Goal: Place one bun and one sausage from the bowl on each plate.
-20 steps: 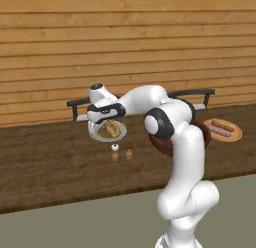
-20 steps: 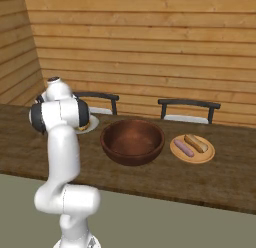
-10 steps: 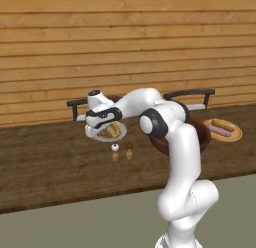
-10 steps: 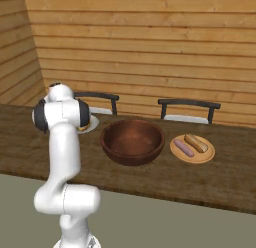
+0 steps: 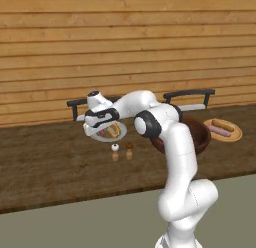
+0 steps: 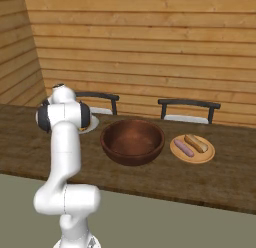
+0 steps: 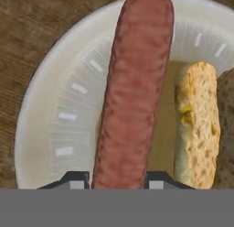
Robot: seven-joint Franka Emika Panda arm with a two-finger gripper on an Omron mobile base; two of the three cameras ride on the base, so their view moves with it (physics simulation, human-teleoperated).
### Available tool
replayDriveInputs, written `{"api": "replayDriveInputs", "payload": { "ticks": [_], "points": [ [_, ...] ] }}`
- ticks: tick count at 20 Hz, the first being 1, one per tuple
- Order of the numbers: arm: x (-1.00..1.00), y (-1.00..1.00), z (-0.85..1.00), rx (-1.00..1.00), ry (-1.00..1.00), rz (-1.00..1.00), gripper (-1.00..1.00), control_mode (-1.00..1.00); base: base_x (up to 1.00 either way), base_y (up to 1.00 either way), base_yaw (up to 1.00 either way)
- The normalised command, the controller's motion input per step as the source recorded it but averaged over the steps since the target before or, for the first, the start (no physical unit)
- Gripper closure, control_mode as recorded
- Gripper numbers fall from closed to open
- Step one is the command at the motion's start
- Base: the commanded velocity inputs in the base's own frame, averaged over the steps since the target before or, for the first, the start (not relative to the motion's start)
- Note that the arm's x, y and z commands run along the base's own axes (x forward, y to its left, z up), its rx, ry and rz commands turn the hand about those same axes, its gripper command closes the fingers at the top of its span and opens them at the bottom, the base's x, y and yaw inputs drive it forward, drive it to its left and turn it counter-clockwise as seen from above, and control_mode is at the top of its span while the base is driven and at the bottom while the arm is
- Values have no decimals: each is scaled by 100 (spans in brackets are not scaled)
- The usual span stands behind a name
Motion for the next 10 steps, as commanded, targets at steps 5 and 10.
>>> {"api": "replayDriveInputs", "payload": {
  "ticks": [5,10],
  "points": [
    [9,-6,-14,-3,0,-14,100,-100,0,0,0],
    [7,0,0,0,0,-1,-100,-100,0,0,0]
  ]
}}
